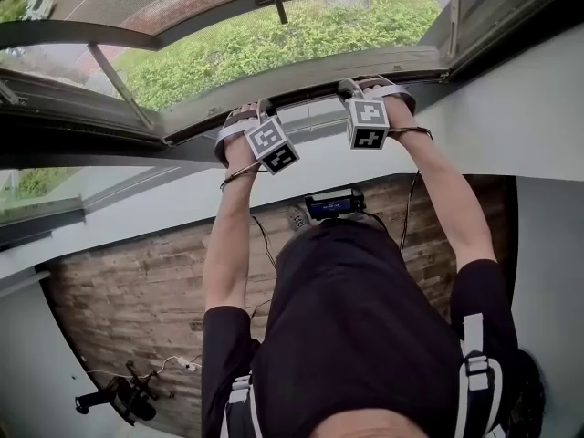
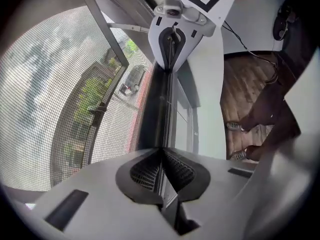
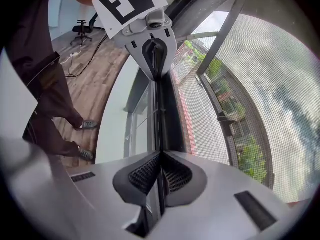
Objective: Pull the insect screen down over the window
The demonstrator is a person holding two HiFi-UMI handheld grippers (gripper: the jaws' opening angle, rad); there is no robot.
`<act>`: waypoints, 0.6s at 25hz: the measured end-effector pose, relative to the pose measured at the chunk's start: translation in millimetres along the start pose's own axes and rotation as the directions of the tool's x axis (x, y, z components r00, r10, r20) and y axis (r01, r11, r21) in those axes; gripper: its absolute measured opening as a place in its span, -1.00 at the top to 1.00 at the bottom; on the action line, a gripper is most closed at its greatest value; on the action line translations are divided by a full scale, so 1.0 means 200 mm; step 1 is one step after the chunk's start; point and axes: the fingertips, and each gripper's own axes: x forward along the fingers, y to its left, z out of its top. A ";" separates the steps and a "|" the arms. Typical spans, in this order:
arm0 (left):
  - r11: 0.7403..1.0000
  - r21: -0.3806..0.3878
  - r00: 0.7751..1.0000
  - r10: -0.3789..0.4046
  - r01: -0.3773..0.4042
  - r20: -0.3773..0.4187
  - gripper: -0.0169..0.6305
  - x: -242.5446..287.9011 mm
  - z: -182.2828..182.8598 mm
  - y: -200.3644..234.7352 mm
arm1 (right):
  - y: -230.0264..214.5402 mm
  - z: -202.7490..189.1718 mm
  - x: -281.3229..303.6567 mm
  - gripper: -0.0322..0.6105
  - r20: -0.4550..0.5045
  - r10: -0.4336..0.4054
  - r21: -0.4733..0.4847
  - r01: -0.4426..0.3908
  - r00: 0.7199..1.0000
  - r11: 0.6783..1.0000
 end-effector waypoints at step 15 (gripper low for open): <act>0.996 0.023 0.996 0.085 -0.086 0.027 0.88 0.08 -0.04 -0.02 | 0.01 0.02 0.06 0.83 0.012 -0.101 -0.003 0.101 0.995 0.995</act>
